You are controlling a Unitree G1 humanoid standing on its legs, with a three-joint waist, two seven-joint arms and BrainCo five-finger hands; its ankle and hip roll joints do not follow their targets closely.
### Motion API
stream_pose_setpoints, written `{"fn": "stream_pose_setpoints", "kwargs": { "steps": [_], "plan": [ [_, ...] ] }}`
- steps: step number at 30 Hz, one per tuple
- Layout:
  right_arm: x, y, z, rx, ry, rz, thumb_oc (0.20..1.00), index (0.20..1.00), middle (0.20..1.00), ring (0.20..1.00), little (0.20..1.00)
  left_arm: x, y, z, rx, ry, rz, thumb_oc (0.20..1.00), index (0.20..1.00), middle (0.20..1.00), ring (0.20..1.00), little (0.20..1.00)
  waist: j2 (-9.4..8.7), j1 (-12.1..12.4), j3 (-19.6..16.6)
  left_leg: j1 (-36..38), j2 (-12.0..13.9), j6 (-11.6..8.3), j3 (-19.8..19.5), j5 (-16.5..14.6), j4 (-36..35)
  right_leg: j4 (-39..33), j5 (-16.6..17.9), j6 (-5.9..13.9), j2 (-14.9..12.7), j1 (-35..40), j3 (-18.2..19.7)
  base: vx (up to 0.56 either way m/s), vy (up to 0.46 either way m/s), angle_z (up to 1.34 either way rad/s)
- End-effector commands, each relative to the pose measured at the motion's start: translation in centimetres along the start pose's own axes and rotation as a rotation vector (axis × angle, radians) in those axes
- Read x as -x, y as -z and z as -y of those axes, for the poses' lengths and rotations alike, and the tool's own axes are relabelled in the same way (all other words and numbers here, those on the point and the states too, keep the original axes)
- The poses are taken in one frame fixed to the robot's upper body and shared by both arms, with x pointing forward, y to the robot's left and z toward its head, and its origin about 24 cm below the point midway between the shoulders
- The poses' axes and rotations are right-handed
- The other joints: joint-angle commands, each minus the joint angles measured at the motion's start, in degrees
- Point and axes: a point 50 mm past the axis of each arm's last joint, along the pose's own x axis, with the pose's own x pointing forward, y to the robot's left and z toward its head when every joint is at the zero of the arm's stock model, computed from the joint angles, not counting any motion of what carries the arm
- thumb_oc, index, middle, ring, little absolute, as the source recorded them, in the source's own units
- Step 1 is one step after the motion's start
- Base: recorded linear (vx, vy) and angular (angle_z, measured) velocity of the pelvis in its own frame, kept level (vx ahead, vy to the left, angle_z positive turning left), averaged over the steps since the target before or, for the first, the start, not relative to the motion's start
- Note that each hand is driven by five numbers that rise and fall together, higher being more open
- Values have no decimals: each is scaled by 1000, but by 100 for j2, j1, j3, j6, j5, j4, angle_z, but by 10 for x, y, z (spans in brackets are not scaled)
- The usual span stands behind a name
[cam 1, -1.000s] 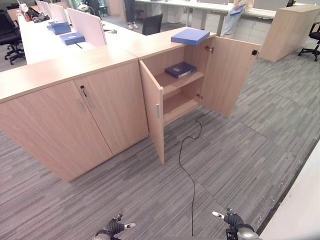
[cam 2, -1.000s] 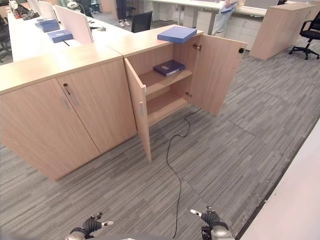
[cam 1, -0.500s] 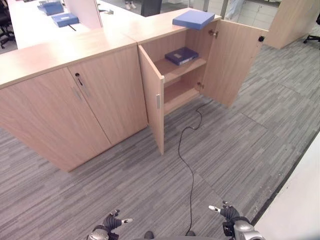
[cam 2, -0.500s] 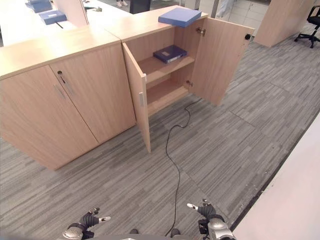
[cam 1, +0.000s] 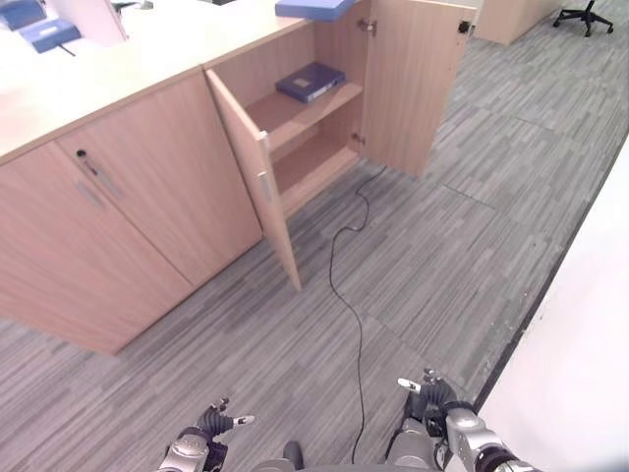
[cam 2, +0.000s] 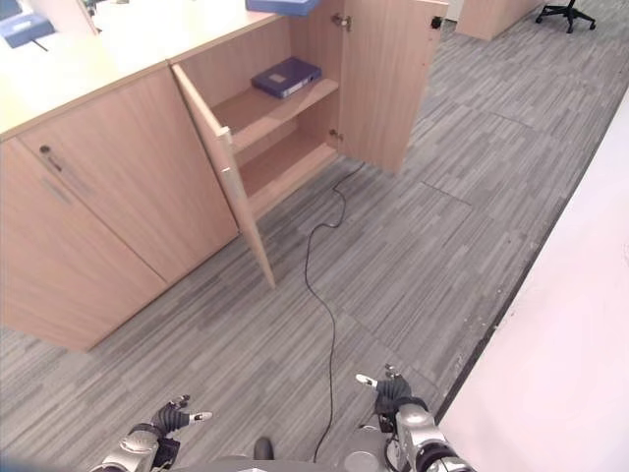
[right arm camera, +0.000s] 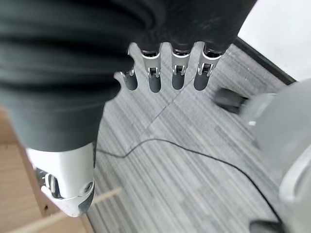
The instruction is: Put the empty folder in the office cabinet
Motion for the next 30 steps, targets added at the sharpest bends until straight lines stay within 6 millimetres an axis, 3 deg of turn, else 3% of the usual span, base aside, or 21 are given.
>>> {"fn": "stream_pose_setpoints", "kwargs": {
  "steps": [1,6,7,9,10,11,12,14,16,18,20,21,22,23,24,25,26,27,29,30],
  "plan": [
    [-4,-28,6,28,10,102,1000,1000,1000,1000,1000,-3,-21,-13,-1,-40,77,1000,1000,1000,1000,1000,62,-32,139,706,36,83,-360,-1015,444,50,914,28,50,-201,99,350,-254,18],
    [-4,-32,14,39,20,118,1000,1000,1000,1000,1000,-4,-20,-7,7,-33,70,1000,1000,1000,1000,1000,156,-210,-60,999,367,-110,-210,-1091,321,226,984,-24,15,-276,-141,218,-220,-9],
    [-4,-38,16,58,15,140,1000,1000,1000,1000,1000,-4,-23,-5,24,-28,82,1000,1000,1000,1000,1000,321,-266,-98,980,667,-228,-160,-1020,363,455,784,-133,218,-447,-112,252,-365,0],
    [-4,-45,15,88,8,161,1000,1000,1000,1000,1000,-4,-24,0,59,-23,91,1000,1000,1000,1000,1000,476,-276,-137,789,981,-417,-98,-460,643,614,487,-346,493,-490,-278,149,-298,-9],
    [-4,-45,15,88,8,161,1000,1000,1000,1000,1000,-4,-24,0,59,-23,91,1000,1000,1000,1000,1000,478,-277,-138,788,983,-417,-99,-460,643,613,487,-346,494,-490,-280,112,-327,-7],
    [-5,-51,15,115,3,176,1000,1000,1000,1000,1000,-4,-25,1,94,-22,97,1000,1000,1000,1000,1000,543,-205,-132,497,1198,-544,-40,245,1200,580,236,-545,764,-347,-387,82,-226,-9],
    [-6,-51,15,115,3,176,1000,1000,1000,1000,1000,-4,-25,1,94,-22,97,1000,1000,1000,1000,1000,550,-210,-136,486,1210,-551,-47,244,1207,575,233,-551,773,-347,-398,119,-329,-14],
    [-7,-61,15,141,7,200,1000,1000,1000,1000,1000,-5,-31,1,117,-23,113,1000,1000,1000,1000,1000,491,-77,-19,-32,1363,-564,-145,947,2163,438,28,-777,1009,-84,-478,110,-301,-32],
    [-8,-73,17,162,14,229,1000,1000,1000,1000,1000,-6,-38,2,135,-25,128,1000,1000,1000,1000,1000,386,21,92,-382,1374,-507,-172,1300,2875,348,-128,-950,1141,121,-506,176,-333,-25],
    [-9,-78,20,176,21,232,1000,1000,1000,1000,1000,-7,-40,0,141,-33,129,1000,1000,1000,1000,1000,293,140,126,-595,1250,-427,-123,1262,3169,319,-294,-1042,1256,274,-401,226,-249,-45],
    [-9,-77,25,169,33,228,1000,1000,1000,1000,1000,-6,-40,3,137,-27,133,1000,1000,1000,1000,1000,183,283,195,-1142,691,-278,-263,821,3452,248,-454,-1116,1335,514,-172,223,-168,-51],
    [-9,-77,25,168,33,227,1000,1000,1000,1000,1000,-6,-40,3,137,-27,133,1000,1000,1000,1000,1000,195,289,192,-1162,704,-276,-264,796,3490,257,-460,-1117,1345,505,-170,393,-182,-29],
    [-9,-73,26,144,40,215,1000,1000,1000,1000,1000,-5,-33,9,127,-7,113,1000,1000,1000,1000,1000,88,548,278,-2021,136,-73,-175,258,3530,94,-627,-1087,1457,959,93,294,-108,-43],
    [-9,-73,26,144,40,215,1000,1000,1000,1000,1000,-5,-33,9,127,-7,113,1000,1000,1000,1000,1000,97,561,281,-2021,150,-72,-168,236,3552,96,-630,-1087,1469,962,103,628,-129,-81],
    [-8,-67,23,141,39,201,1000,1000,1000,1000,1000,-4,-23,12,119,2,81,1000,1000,1000,1000,1000,105,790,279,-2355,-124,45,-195,213,2618,-48,-785,-1038,1665,1370,293,479,-20,-96],
    [-8,-64,22,142,39,194,1000,1000,1000,1000,1000,-3,-20,12,120,4,74,1000,1000,1000,1000,1000,126,864,250,-2409,-137,39,-214,460,2090,-108,-854,-1016,1766,1550,359,478,-23,-62],
    [-8,-64,22,142,39,194,1000,1000,1000,1000,1000,-3,-20,12,120,4,74,1000,1000,1000,1000,1000,126,864,250,-2409,-137,39,-214,460,2090,-108,-854,-1016,1766,1550,359,497,-3,-51],
    [-8,-60,20,137,37,187,1000,1000,1000,1000,1000,-3,-16,10,118,3,59,1000,1000,1000,1000,1000,217,1015,200,-2559,35,-55,-179,1124,1152,-176,-1102,-1026,2074,1961,513,475,-3,-44],
    [-8,-59,18,136,31,186,1000,1000,1000,1000,1000,-2,-11,6,112,-5,43,1000,1000,1000,1000,1000,196,1122,204,-2679,114,-73,-16,1313,792,-181,-1281,-1062,2171,2232,655,546,44,-46],
    [-8,-57,16,144,25,180,1000,1000,1000,1000,1000,-1,-6,5,115,-9,27,1000,1000,1000,1000,1000,171,1245,197,-2791,174,-95,-111,1392,615,-205,-1432,-1042,2213,2467,830,475,103,-27]
  ]
}}
